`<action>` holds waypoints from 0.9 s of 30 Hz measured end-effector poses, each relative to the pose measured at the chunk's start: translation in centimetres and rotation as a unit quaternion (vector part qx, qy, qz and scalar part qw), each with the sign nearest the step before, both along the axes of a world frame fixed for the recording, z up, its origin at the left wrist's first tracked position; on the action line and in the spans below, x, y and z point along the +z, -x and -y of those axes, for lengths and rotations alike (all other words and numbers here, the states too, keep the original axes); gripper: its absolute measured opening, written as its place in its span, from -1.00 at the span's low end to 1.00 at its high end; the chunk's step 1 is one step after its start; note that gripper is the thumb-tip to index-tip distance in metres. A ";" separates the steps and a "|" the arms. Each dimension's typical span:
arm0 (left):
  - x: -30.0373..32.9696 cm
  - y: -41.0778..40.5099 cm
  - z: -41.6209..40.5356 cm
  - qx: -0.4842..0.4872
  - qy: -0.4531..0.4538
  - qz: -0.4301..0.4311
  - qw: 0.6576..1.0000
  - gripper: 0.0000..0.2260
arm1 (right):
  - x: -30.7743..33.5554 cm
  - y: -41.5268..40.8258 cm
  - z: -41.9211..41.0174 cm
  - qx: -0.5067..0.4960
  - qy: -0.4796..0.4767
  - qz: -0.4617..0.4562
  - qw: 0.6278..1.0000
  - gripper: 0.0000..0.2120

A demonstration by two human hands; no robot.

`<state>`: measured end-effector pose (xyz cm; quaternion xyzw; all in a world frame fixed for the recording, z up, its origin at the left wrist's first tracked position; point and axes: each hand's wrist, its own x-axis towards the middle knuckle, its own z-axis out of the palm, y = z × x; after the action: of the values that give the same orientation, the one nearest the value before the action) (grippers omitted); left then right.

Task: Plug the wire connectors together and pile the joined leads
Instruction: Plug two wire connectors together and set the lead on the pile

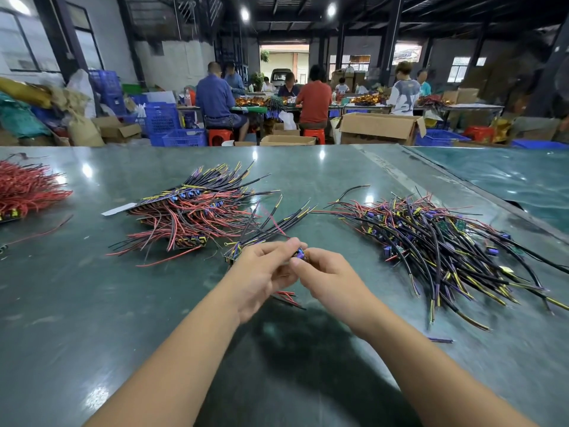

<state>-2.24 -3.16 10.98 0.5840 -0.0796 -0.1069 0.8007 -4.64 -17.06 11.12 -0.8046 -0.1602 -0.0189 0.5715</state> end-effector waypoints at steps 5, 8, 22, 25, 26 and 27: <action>0.1 -0.4 -0.1 0.107 0.020 0.019 0.994 -0.85 | 0.2 -0.5 1.0 0.002 0.004 -0.055 0.998 -0.84; 0.3 -0.5 -0.3 0.144 0.026 0.014 0.989 -0.85 | 0.0 -0.8 1.4 -0.012 0.032 -0.057 0.998 -0.80; -0.1 -0.9 0.4 0.239 0.067 0.047 0.968 -0.74 | -0.5 -0.9 0.7 -0.098 0.215 0.163 0.958 -0.85; -0.2 -1.0 0.2 0.279 0.063 0.060 0.956 -0.80 | -0.5 -0.4 0.3 -0.109 0.256 0.148 0.949 -0.83; -0.3 -1.1 -0.1 0.301 0.072 0.059 0.949 -0.81 | -0.5 -0.2 0.3 -0.112 0.267 0.147 0.946 -0.82; -0.3 -1.3 -0.4 0.324 0.081 0.057 0.941 -0.82 | -0.5 -0.2 0.4 -0.114 0.275 0.150 0.943 -0.81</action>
<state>-0.98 -2.80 10.70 0.5163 0.0602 0.1984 0.8310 -4.48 -17.42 10.65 -0.9312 -0.1501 -0.1592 0.2914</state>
